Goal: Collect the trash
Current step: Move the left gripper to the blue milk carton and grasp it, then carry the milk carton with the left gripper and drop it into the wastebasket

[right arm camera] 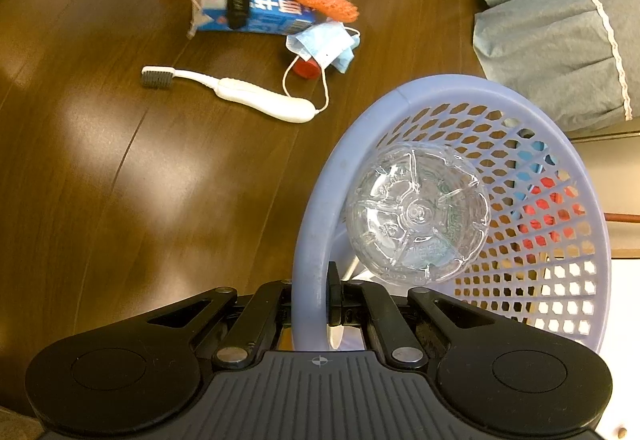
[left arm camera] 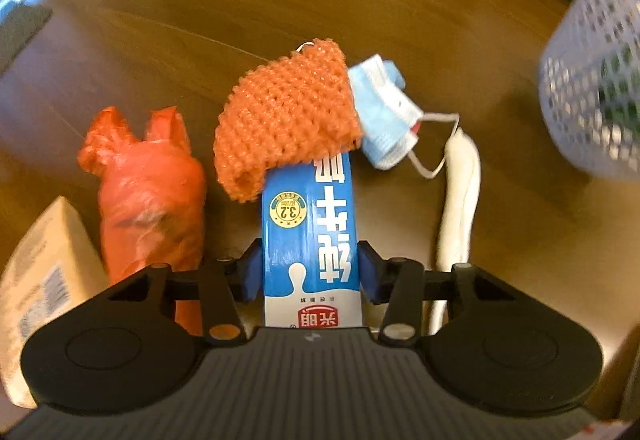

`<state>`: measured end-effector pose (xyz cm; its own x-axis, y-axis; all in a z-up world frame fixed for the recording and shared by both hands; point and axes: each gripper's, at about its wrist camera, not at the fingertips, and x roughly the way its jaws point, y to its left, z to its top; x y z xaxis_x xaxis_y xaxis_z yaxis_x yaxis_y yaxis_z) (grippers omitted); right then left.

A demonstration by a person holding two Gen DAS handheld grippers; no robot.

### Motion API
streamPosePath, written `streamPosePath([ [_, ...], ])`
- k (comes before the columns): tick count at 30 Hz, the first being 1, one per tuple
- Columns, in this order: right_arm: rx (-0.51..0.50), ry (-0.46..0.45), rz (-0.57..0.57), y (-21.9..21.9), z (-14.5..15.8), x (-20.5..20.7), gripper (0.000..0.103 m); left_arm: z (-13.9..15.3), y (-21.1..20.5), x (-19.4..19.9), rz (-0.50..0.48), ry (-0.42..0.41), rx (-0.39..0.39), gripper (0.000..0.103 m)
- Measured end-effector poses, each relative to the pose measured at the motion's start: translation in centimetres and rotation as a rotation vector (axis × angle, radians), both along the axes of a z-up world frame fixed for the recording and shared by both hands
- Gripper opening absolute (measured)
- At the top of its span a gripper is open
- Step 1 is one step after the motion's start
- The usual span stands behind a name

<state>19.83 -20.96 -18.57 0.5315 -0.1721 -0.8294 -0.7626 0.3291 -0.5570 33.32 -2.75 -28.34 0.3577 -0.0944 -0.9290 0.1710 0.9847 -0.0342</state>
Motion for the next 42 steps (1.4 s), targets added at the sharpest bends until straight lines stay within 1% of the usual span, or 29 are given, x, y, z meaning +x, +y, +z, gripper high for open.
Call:
streamPosePath([
  [8,-0.001,-0.003,-0.001,0.2,0.0,0.3,0.000,0.2,0.6,-0.4,-0.006,-0.020,-0.009,0.042],
  [12,0.001,-0.008,-0.003,0.3,-0.1,0.2,0.000,1.1,0.8,-1.5,-0.022,-0.033,-0.018,0.042],
  [20,0.005,-0.009,-0.004,0.3,-0.2,0.3,0.000,3.8,1.8,-3.9,-0.003,-0.023,-0.082,0.041],
  [22,0.006,-0.008,-0.004,0.4,-0.2,0.3,0.000,4.7,1.8,-4.1,0.000,-0.026,-0.095,0.041],
  [23,0.006,-0.008,-0.003,0.4,-0.2,0.3,0.000,4.9,0.7,-3.3,0.000,-0.029,-0.102,0.041],
  [27,0.004,-0.008,0.000,0.4,-0.2,0.3,0.000,7.1,0.4,-4.0,-0.004,-0.053,-0.111,0.041],
  [28,0.004,-0.007,0.000,0.4,-0.2,0.3,0.000,7.9,0.0,-3.3,-0.002,-0.057,-0.113,0.041],
  [34,0.003,-0.007,0.003,0.5,-0.1,0.2,0.000,11.6,-0.4,-3.1,-0.006,-0.115,-0.128,0.041],
  [39,0.004,-0.010,0.003,0.5,-0.2,0.2,0.000,15.0,-1.4,-2.5,-0.048,-0.180,-0.156,0.041],
  [42,0.003,-0.011,0.003,0.6,-0.2,0.3,0.000,16.1,-2.5,-2.2,-0.078,-0.198,-0.181,0.041],
])
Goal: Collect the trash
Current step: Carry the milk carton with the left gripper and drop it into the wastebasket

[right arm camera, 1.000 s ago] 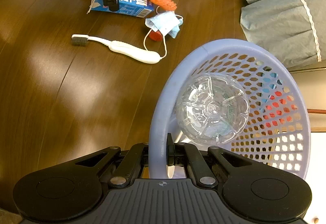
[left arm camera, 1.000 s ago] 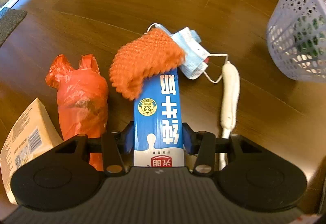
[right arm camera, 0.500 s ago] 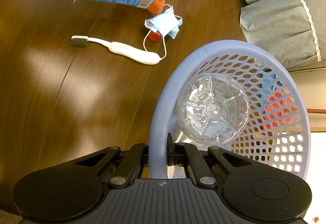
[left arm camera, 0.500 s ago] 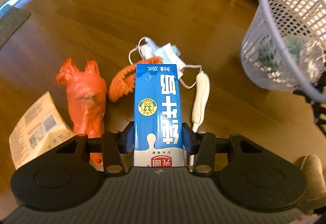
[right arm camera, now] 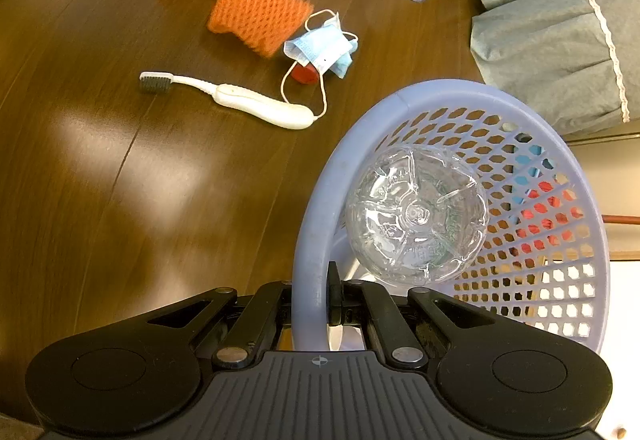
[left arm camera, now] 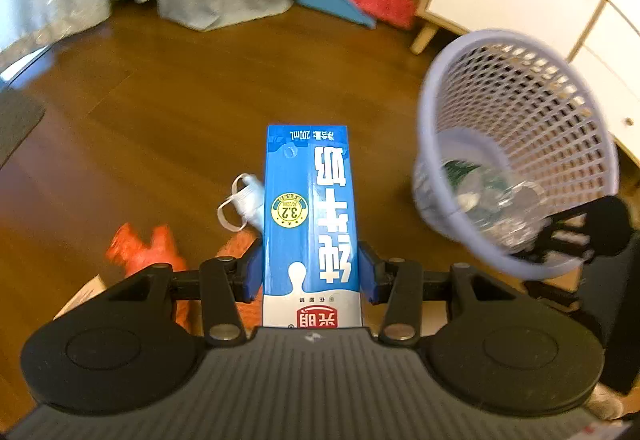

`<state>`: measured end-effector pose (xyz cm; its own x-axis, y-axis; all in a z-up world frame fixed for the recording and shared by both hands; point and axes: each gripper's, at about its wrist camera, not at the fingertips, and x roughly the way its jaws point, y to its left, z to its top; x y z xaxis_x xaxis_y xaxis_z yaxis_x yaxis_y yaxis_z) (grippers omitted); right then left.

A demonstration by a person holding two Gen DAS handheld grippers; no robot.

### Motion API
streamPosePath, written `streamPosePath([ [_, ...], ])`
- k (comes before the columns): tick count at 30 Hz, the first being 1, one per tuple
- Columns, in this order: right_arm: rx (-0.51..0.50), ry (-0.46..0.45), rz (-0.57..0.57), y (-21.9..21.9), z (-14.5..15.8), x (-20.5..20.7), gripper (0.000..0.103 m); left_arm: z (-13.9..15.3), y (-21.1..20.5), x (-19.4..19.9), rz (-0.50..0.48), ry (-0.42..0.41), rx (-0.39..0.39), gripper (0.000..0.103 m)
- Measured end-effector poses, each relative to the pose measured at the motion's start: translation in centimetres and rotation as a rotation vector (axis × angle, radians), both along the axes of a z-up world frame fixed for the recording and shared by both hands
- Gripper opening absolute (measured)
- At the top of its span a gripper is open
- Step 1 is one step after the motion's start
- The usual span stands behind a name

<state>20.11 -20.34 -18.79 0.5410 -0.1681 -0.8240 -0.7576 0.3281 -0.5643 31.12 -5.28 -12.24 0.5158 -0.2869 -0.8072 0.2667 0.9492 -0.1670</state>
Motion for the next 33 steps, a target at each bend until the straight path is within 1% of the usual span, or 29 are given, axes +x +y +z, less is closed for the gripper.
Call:
streamPosePath([
  [6,-0.004,0.000,0.005,0.0,0.0,-0.1,0.000,1.4,-1.6,0.2,-0.047,-0.015,-0.034,0.041],
  [15,-0.012,0.002,0.016,0.0,0.1,-0.2,0.000,1.8,-2.7,0.6,-0.081,-0.004,-0.061,0.041],
  [18,-0.015,0.003,0.020,-0.1,0.0,-0.2,0.000,2.2,-2.8,0.4,-0.081,0.023,-0.105,0.041],
  [20,-0.015,0.003,0.020,-0.1,0.1,-0.2,0.000,2.4,-3.0,0.4,-0.089,0.021,-0.112,0.041],
  [27,-0.017,0.004,0.023,-0.1,0.0,-0.2,0.000,3.1,-3.8,0.6,-0.113,0.037,-0.172,0.041],
  [31,-0.016,0.004,0.024,-0.1,0.0,-0.2,0.000,3.1,-3.9,1.0,-0.103,0.044,-0.236,0.041],
  [33,-0.015,0.004,0.023,-0.1,0.0,-0.3,0.000,3.3,-4.1,1.1,-0.107,0.043,-0.252,0.041],
])
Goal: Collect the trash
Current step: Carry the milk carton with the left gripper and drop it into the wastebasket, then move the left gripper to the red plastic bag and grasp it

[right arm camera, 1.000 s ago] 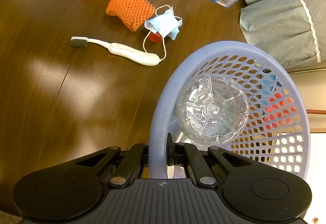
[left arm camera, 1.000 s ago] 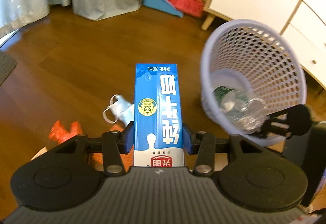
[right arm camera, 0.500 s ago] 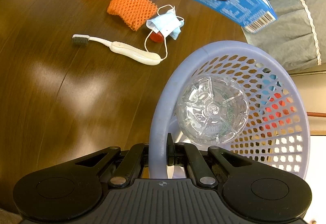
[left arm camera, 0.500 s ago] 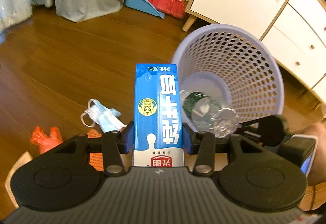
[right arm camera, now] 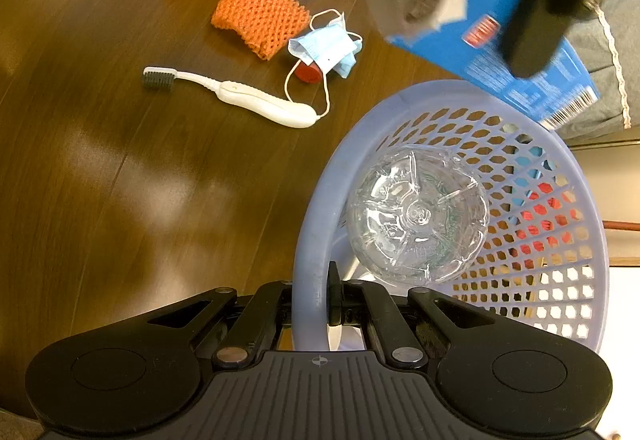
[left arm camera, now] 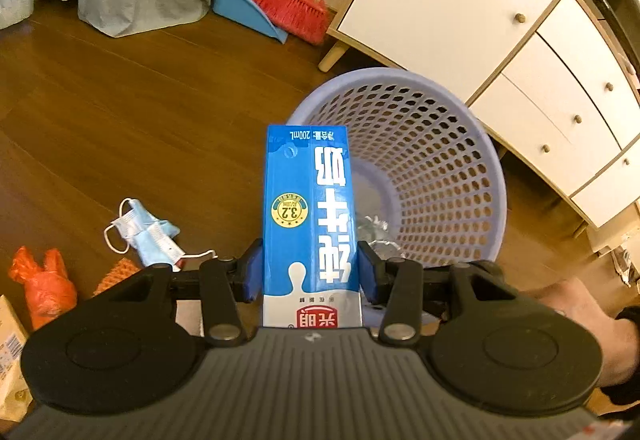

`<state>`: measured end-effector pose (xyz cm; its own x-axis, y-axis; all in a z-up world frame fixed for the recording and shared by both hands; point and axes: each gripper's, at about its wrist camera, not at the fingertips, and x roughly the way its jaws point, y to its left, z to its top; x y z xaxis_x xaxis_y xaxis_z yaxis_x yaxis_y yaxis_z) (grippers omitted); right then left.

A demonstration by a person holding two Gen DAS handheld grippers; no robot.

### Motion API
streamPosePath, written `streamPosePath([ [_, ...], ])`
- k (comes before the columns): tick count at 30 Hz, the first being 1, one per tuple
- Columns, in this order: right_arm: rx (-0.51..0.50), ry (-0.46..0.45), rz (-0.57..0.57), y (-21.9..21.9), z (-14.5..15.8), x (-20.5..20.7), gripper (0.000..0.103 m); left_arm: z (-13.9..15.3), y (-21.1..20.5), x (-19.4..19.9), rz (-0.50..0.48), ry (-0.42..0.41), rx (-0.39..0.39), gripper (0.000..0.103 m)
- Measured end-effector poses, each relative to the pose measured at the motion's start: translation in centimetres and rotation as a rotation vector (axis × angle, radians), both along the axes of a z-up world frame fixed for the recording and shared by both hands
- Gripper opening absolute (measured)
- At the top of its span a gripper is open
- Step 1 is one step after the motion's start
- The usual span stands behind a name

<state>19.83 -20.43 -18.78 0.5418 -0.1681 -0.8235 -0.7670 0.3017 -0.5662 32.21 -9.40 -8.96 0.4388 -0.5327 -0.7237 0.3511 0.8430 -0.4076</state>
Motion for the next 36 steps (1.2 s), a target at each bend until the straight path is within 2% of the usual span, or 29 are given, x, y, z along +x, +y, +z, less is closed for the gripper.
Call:
streamPosePath([
  [7,0.002,-0.002,0.001,0.0,0.0,-0.2,0.000,0.4,-1.3,0.1,-0.047,0.015,-0.053,0.041],
  [19,0.010,-0.002,-0.003,-0.2,-0.1,-0.3,0.000,0.9,-4.6,1.3,-0.115,-0.025,-0.067,0.041],
  [22,0.012,0.000,-0.002,-0.4,-0.1,-0.2,0.000,0.7,-5.5,2.5,-0.114,-0.042,-0.094,0.041],
  [24,0.014,0.000,-0.003,-0.5,-0.2,-0.2,0.000,0.5,-5.7,3.7,-0.100,-0.039,-0.126,0.045],
  [28,0.020,0.000,-0.004,-0.7,-0.1,-0.1,0.000,1.0,-5.3,4.4,-0.084,-0.063,-0.129,0.046],
  [36,0.020,-0.001,-0.007,-0.8,-0.1,-0.1,0.000,0.6,-3.2,4.2,-0.040,-0.053,-0.117,0.046],
])
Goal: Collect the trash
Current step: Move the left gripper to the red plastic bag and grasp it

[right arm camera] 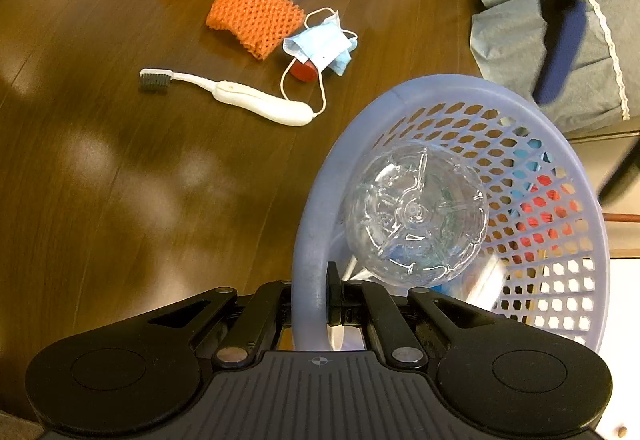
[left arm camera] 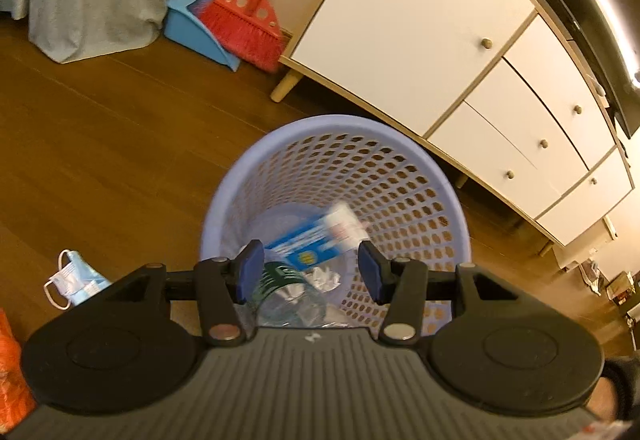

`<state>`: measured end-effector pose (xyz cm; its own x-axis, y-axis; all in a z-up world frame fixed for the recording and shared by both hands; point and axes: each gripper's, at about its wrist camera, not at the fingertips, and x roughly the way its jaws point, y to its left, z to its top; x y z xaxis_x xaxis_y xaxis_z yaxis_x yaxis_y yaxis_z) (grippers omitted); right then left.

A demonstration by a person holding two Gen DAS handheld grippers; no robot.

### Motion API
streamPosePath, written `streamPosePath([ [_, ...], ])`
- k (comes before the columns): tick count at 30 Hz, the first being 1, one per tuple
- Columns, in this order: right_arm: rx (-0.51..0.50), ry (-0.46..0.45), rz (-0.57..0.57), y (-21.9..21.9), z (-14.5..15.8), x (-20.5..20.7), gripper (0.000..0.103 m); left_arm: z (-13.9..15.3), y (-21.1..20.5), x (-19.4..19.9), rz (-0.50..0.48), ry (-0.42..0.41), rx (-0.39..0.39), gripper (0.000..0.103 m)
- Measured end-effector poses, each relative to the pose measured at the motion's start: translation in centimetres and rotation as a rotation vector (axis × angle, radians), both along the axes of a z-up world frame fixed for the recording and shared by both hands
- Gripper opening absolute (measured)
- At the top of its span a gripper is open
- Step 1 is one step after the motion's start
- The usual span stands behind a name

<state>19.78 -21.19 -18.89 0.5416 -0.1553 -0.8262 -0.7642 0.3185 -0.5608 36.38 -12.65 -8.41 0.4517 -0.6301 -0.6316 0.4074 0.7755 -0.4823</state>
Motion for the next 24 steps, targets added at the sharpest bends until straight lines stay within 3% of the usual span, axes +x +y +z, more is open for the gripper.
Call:
streamPosePath([
  [15,0.002,-0.002,-0.004,0.0,0.1,-0.1,0.000,-2.2,10.9,1.6,0.265,0.036,0.064,0.047],
  [24,0.001,-0.003,0.000,0.1,0.2,-0.2,0.000,-5.6,20.0,0.4,0.469,0.126,0.117,0.053],
])
